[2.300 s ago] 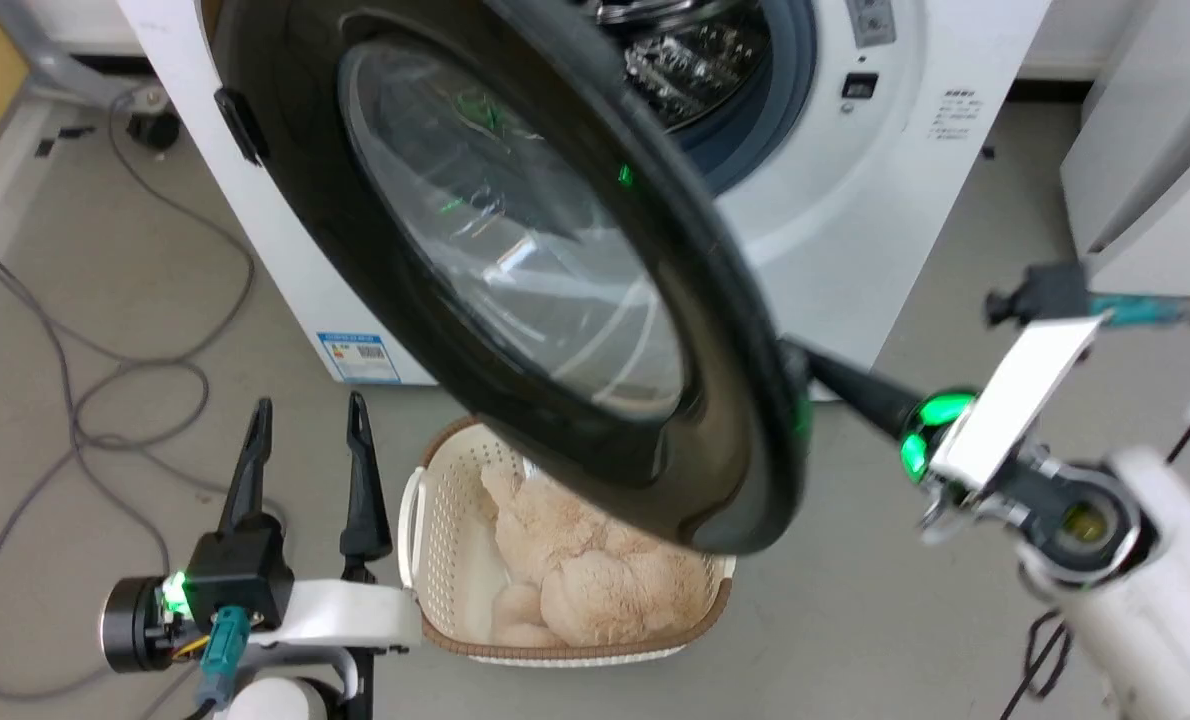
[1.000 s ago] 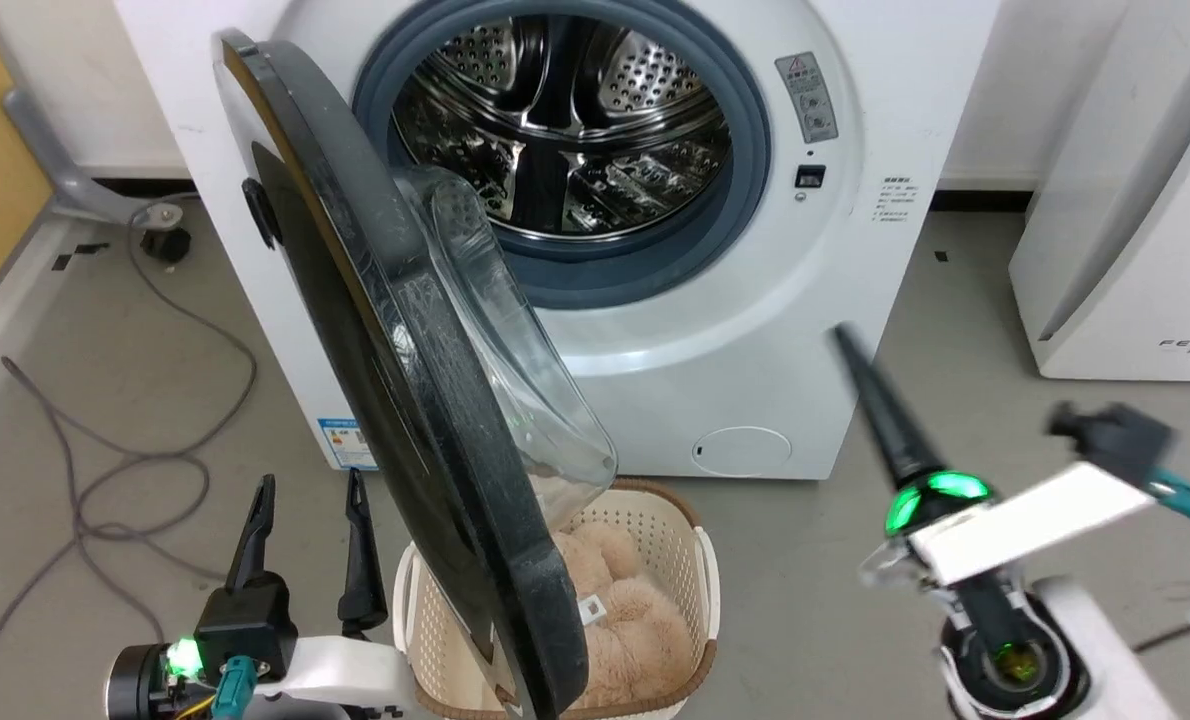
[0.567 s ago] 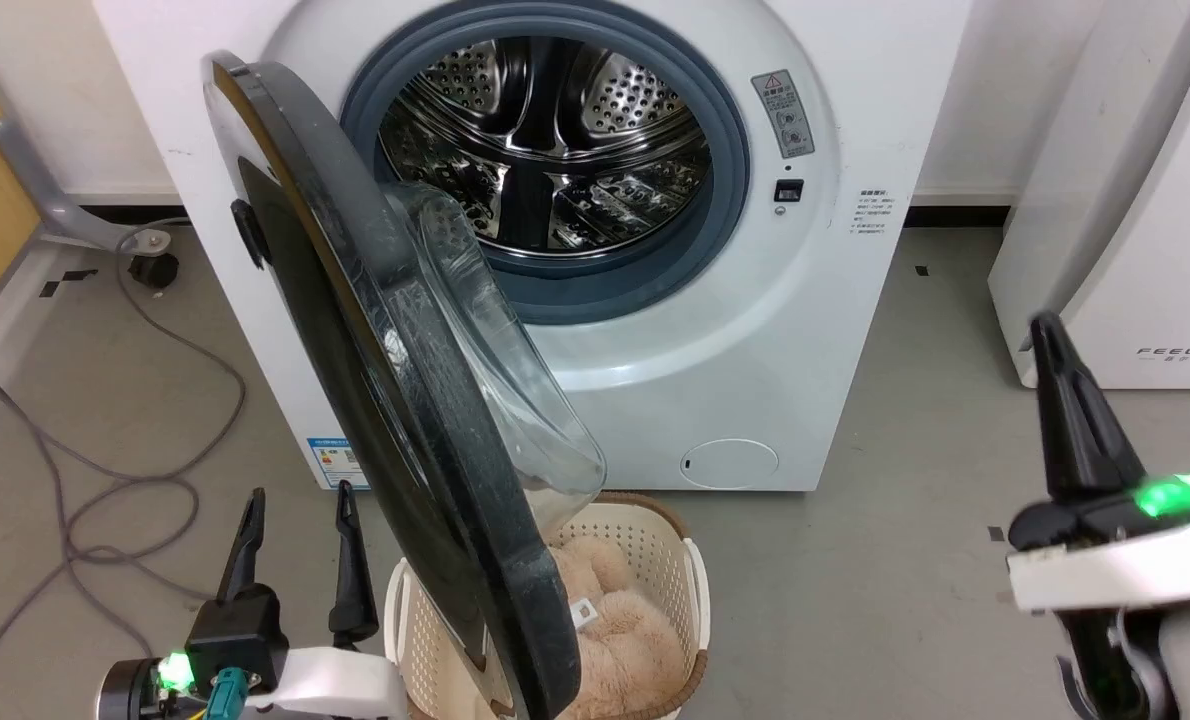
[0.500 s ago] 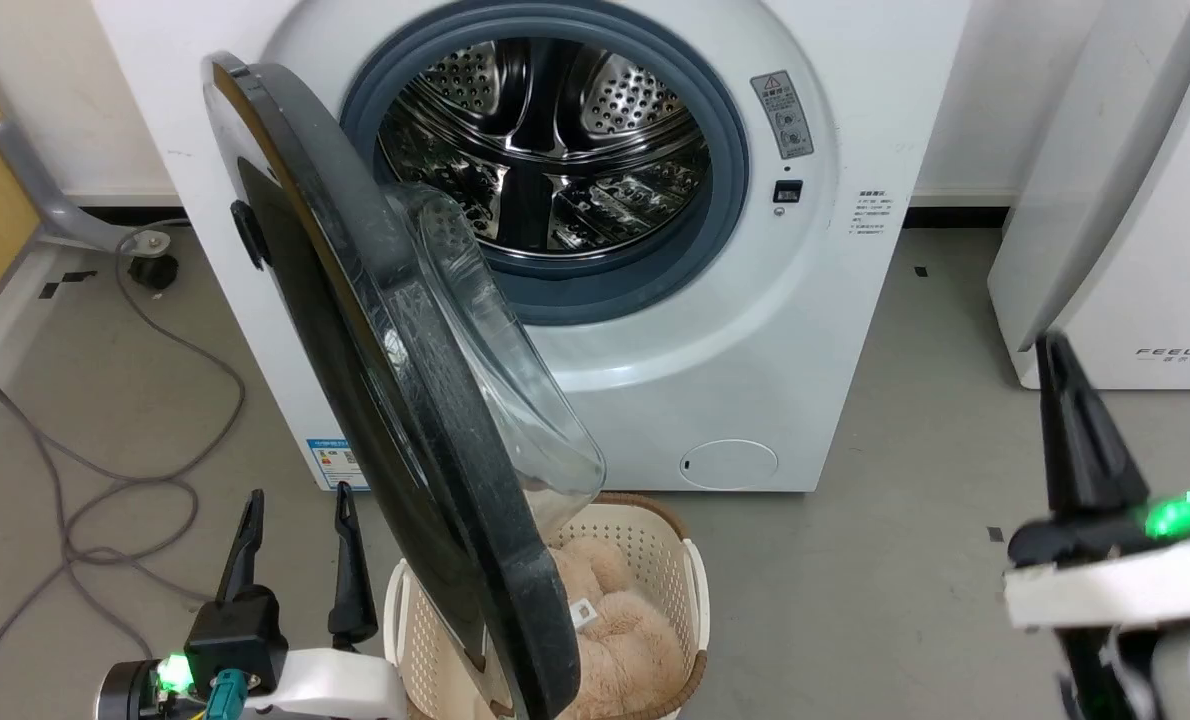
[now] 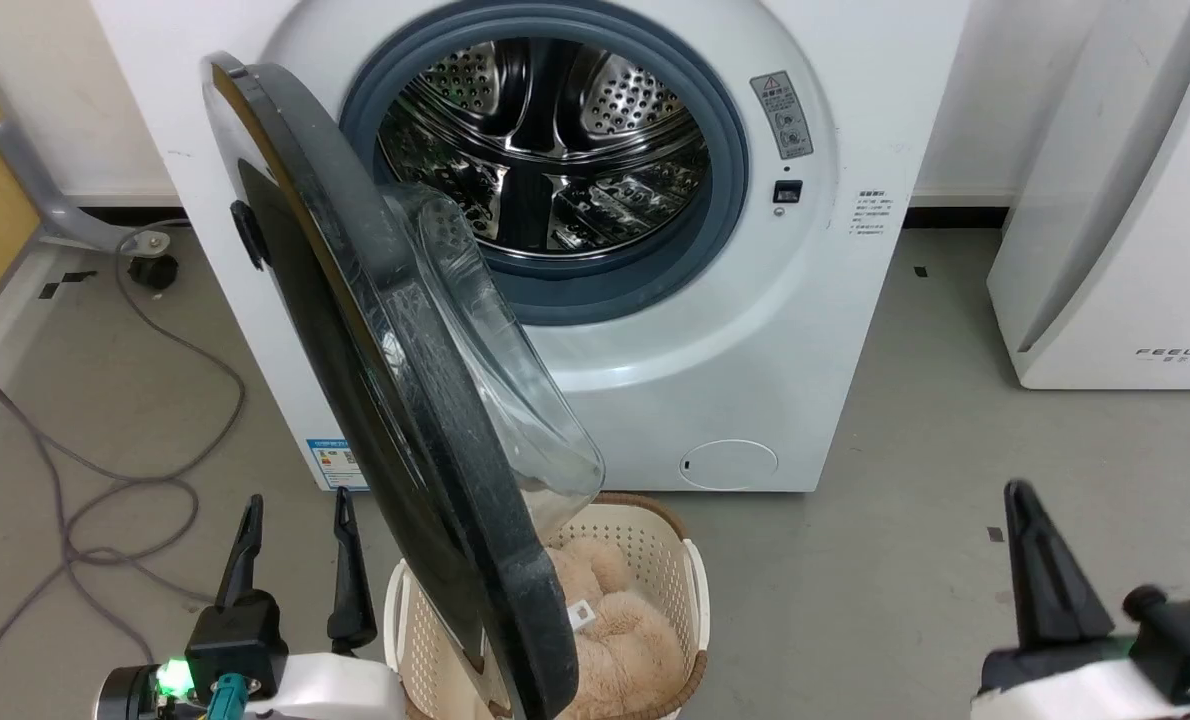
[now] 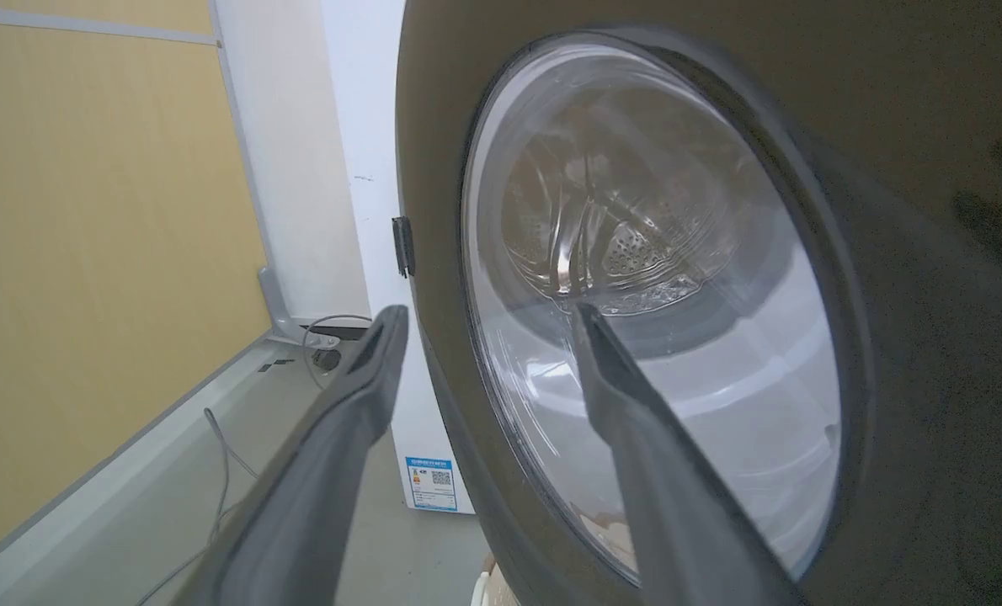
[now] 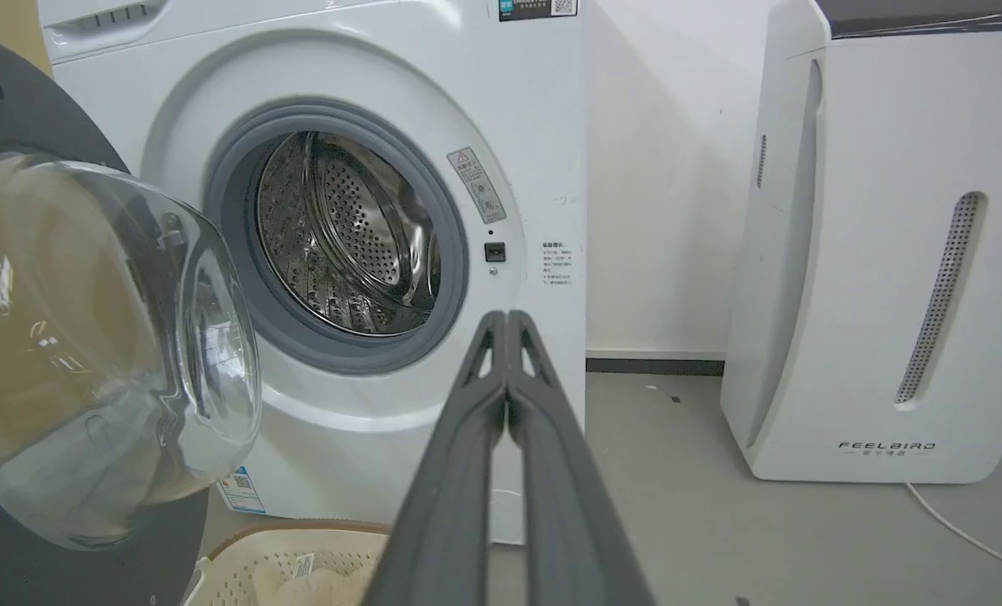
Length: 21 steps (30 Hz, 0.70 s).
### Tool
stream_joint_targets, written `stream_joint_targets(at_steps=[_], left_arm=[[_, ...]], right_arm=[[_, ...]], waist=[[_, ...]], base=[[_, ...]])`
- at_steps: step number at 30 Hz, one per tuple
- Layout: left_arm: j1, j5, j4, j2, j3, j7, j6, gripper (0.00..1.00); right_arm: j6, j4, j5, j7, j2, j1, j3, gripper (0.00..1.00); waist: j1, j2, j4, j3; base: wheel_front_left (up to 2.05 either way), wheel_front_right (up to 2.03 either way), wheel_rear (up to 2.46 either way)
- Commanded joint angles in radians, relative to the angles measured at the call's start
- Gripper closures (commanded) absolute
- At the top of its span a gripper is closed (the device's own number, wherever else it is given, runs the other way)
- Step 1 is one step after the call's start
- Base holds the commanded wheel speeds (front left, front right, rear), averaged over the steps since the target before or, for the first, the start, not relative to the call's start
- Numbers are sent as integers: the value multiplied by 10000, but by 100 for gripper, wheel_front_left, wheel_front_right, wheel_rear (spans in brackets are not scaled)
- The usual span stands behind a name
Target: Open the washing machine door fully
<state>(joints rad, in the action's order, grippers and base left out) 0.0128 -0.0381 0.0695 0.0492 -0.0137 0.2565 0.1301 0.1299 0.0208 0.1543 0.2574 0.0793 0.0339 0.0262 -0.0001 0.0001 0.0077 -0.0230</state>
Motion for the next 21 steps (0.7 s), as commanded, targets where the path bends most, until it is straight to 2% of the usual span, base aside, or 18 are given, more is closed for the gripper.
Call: stream_joint_targets(at_steps=[1, 2, 3, 4, 5, 15, 16, 17, 21], left_arm=[[98, 42, 1, 10, 27, 53, 29, 0], [98, 42, 1, 10, 27, 53, 29, 0], [98, 40, 13, 10, 24, 53, 28, 0], [98, 41, 25, 10, 23, 53, 23, 0], [97, 46, 37, 10, 19, 53, 15, 0], [87, 49, -82, 10, 110, 53, 68, 0], [84, 58, -132, 10, 129, 53, 85, 62], [92, 51, -161, 10, 136, 53, 80, 100], [-2, -1, -534, 22, 401, 53, 82, 100]], right_arm=[[8, 76, -271, 42, -72, 205, 34, 100], [8, 76, -271, 42, -72, 205, 34, 100], [8, 139, -358, 43, -107, 271, 32, 87], [8, 197, -397, 43, -145, 325, 46, 54], [8, 245, -452, 43, -177, 372, 79, 0], [8, 276, -679, 43, -286, 672, 262, 0], [8, 286, -682, 43, -287, 683, 276, 0], [8, 287, -702, 43, -287, 685, 288, 0], [8, 266, -759, 43, -288, 658, 288, 0]], waist=[[1, -1, 12, 3], [1, -1, 12, 3], [1, -1, 17, 4], [1, -1, 23, 3], [1, -1, 34, 2], [1, -1, 116, -15], [1, -1, 115, -17], [1, -1, 113, -16], [1, -1, 96, 1]], base=[[0, 0, 0], [0, 0, 0], [0, 0, 0], [0, 0, 0], [0, 0, 0], [0, 0, 0], [0, 0, 0], [0, 0, 0], [0, 0, 0]])
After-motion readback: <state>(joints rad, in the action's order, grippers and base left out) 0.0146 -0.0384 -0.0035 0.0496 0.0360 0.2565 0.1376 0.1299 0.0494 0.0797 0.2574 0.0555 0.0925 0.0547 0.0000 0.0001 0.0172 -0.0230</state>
